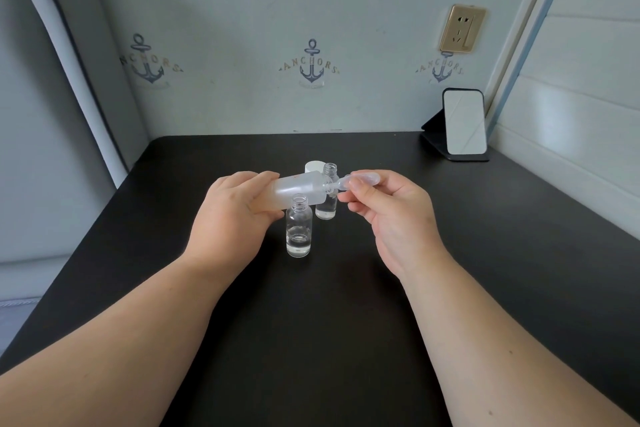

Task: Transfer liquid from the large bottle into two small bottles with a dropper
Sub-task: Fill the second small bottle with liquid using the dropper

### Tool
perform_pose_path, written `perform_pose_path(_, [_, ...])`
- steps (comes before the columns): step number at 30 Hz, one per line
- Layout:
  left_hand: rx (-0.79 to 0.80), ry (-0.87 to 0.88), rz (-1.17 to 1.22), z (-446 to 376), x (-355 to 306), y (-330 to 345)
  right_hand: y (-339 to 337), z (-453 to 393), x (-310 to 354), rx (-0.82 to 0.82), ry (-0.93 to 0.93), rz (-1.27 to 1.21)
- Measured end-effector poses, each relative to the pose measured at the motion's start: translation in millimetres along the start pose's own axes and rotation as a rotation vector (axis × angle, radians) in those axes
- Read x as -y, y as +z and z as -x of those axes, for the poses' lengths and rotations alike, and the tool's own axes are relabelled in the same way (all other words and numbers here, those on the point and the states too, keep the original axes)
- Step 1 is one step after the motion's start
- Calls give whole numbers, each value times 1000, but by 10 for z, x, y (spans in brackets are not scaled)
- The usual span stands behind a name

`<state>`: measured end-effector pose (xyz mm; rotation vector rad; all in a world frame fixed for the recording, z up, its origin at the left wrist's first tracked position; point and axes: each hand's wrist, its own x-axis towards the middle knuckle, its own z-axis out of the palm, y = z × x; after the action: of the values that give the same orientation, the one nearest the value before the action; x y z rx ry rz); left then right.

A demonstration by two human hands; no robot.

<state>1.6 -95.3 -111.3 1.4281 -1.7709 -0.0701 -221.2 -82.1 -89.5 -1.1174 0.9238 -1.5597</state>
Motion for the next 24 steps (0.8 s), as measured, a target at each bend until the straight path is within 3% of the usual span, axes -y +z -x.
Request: perform_pose_path(24, [10, -21, -16, -4, -9, -23, -125, -14, 96, -46, 27, -72])
